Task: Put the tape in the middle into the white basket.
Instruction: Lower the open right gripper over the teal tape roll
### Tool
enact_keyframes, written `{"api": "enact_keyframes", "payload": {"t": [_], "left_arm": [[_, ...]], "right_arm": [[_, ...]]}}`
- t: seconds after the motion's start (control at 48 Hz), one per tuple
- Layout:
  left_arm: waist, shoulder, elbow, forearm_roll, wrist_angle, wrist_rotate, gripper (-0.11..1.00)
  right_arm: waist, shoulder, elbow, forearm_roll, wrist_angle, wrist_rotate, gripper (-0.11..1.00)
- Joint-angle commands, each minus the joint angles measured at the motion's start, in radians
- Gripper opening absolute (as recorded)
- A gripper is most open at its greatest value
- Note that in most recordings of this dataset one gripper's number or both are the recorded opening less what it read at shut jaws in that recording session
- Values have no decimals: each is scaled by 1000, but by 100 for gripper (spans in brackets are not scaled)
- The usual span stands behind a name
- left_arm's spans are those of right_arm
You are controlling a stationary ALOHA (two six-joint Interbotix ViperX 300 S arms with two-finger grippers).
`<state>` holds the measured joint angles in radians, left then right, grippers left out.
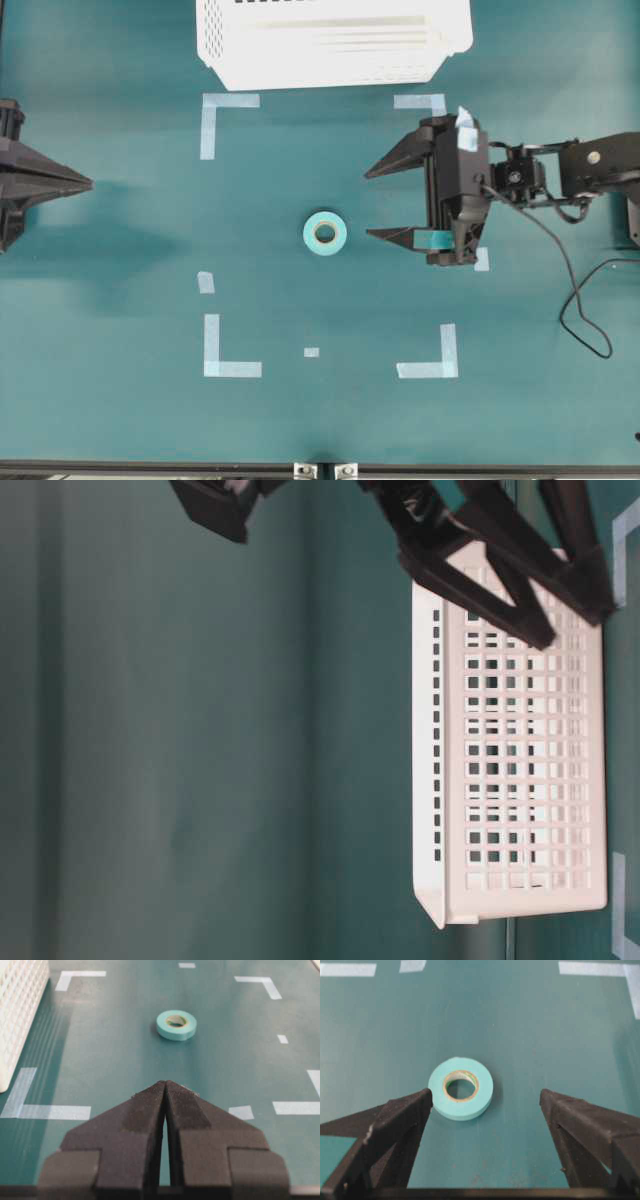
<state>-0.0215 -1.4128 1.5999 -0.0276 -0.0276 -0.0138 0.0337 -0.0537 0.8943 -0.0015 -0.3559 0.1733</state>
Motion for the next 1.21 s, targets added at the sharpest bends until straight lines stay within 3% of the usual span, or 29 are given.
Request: {"api": "enact_keyframes", "payload": {"t": [0.0,0.229,0.541,1.186], "left_arm": [[-3,12,-11,2,-9,0,-11],[-3,14,-11,2,-11,0,-11],[-3,12,-9,2,-11,0,-11],[-3,12,-9,2,-12,0,-11]], "right_arm": [[2,6,-29,-2,-9,2,100],[3,55,-61,0,-8,3,100],[9,120,-94,-5,-5,58,100],[29,198,-146,-5,-8,63,100]]}}
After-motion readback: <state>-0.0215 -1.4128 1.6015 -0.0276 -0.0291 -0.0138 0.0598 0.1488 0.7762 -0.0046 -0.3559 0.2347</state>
